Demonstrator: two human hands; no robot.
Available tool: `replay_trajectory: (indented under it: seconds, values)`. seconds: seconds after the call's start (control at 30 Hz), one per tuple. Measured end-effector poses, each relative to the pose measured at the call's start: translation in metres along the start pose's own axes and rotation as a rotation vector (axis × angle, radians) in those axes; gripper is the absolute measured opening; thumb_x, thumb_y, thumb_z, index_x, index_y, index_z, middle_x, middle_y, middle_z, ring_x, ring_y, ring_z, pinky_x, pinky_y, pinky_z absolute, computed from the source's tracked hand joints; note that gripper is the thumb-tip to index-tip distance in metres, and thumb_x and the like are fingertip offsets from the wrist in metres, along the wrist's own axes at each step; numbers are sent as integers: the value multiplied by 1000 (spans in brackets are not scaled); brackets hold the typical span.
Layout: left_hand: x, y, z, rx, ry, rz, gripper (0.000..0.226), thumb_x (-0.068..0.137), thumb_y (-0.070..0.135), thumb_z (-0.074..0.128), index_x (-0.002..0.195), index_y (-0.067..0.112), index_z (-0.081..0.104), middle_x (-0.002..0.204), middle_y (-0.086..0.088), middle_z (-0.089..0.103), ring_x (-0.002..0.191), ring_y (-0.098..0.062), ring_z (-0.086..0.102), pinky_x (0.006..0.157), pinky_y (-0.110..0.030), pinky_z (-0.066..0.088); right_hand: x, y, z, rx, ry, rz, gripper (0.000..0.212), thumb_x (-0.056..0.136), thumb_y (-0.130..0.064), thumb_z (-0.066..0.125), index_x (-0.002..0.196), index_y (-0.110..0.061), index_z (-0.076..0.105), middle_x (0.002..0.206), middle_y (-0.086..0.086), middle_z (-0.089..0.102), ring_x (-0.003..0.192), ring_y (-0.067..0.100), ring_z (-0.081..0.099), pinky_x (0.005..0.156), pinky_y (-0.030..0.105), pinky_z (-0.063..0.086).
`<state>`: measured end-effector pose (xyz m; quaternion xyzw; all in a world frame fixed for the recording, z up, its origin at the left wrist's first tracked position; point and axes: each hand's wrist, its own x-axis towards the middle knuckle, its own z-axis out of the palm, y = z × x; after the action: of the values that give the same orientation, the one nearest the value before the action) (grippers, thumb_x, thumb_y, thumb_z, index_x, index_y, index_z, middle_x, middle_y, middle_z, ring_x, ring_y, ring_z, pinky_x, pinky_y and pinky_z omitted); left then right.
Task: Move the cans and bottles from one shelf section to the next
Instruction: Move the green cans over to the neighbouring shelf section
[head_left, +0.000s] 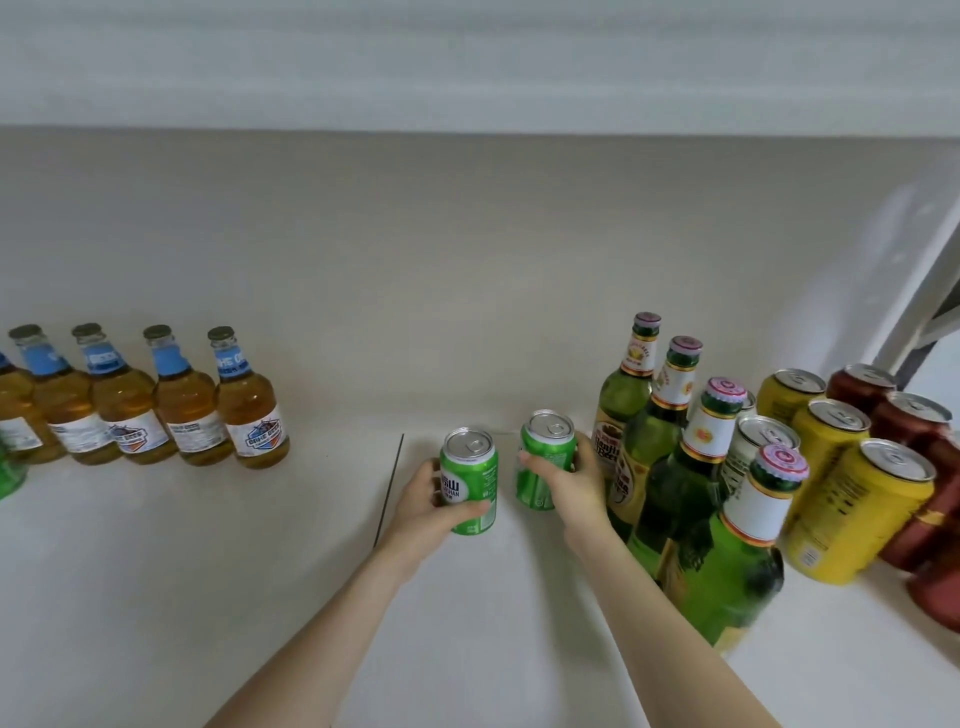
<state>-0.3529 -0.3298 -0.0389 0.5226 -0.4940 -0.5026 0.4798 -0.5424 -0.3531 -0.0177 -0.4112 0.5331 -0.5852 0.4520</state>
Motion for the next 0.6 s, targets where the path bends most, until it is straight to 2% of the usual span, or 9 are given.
replay_trajectory:
  seconds: [0.13, 0.23, 0.37, 0.5, 0.6]
  values:
    - [9, -4, 3, 1, -27, -1, 66, 56, 18, 90, 114, 17, 58, 108, -5, 75, 103, -23, 70, 89, -40, 57, 14, 9, -1, -36, 12, -14, 66, 69, -14, 88, 126, -23, 56, 114, -5, 66, 103, 12, 62, 78, 25, 47]
    - [13, -7, 5, 13, -45, 1, 69, 56, 18, 90, 116, 15, 57, 111, -7, 73, 105, -23, 70, 93, -42, 56, 21, 18, -4, -76, 13, -38, 61, 68, -14, 88, 120, -27, 58, 112, -7, 67, 100, 9, 63, 73, 20, 46]
    - [13, -11, 3, 21, -70, -2, 68, 58, 13, 90, 117, 14, 57, 110, -6, 74, 104, -21, 70, 90, -36, 57, 26, 27, -5, -86, 24, -42, 64, 69, -15, 88, 124, -25, 58, 112, -8, 67, 99, 4, 63, 73, 17, 46]
    - [9, -14, -2, 16, -66, -4, 69, 55, 15, 90, 116, 13, 57, 110, -7, 74, 102, -21, 70, 82, -27, 56, 29, 33, -6, -106, 24, -56, 65, 69, -20, 88, 126, -26, 57, 114, -11, 65, 103, 4, 61, 77, 20, 46]
    - [7, -13, -4, 22, -76, -1, 76, 50, 22, 92, 116, 15, 56, 112, -6, 73, 103, -18, 70, 85, -28, 56, 29, 36, -6, -90, 34, -63, 62, 69, -21, 89, 122, -26, 59, 113, -10, 67, 102, 6, 63, 78, 21, 48]
